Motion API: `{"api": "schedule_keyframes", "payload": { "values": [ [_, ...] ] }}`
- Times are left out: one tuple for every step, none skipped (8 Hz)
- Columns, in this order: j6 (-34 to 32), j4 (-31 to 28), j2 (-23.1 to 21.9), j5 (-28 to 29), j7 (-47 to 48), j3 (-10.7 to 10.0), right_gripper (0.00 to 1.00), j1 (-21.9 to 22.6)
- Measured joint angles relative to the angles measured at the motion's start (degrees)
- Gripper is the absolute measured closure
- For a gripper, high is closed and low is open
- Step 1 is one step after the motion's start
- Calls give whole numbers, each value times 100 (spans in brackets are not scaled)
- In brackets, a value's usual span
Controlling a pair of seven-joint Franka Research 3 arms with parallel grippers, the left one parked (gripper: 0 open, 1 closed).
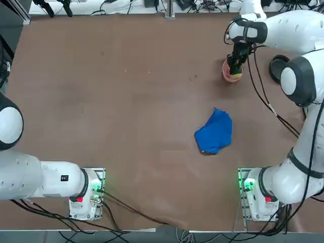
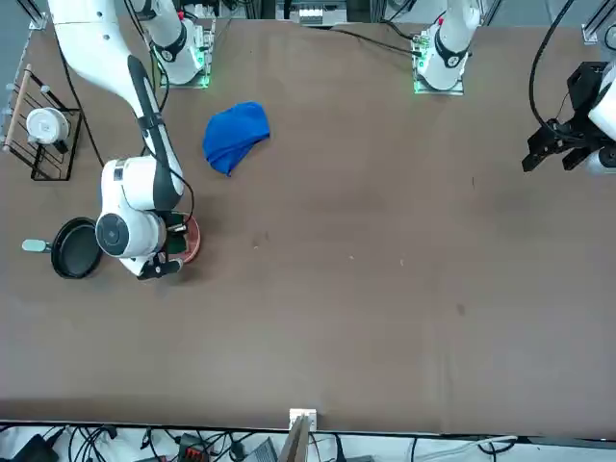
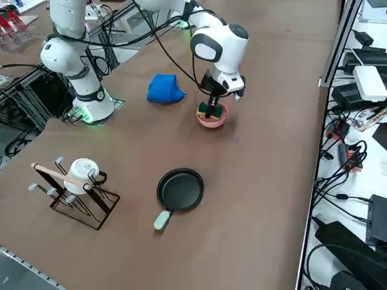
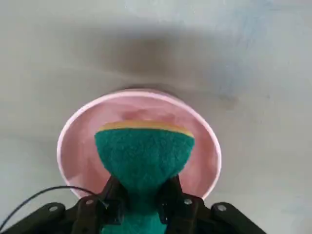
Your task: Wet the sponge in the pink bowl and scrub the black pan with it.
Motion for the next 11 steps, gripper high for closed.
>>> {"api": "schedule_keyframes", "payload": {
  "values": [
    [-106,78,-1,0,-2,0,66,-19],
    [-278,180,-1,0,-3,0,66,-33],
    [-459,282,-2,0,-4,0,66,-42],
    [-630,376,-2,0,-5,0,66,-49],
    [-803,476,-3,0,-5,0,66,-54],
    [-952,570,-6,0,-5,-4,67,-60],
    [-1036,647,-15,0,-5,-10,67,-90],
    [-1072,706,-59,0,-21,-21,68,-188],
    [-1107,743,-148,-5,-147,-40,67,-381],
    [-1122,761,-257,-11,-383,-70,67,-665],
    [-1117,766,-347,-18,-671,-92,67,-1043]
  ]
}}
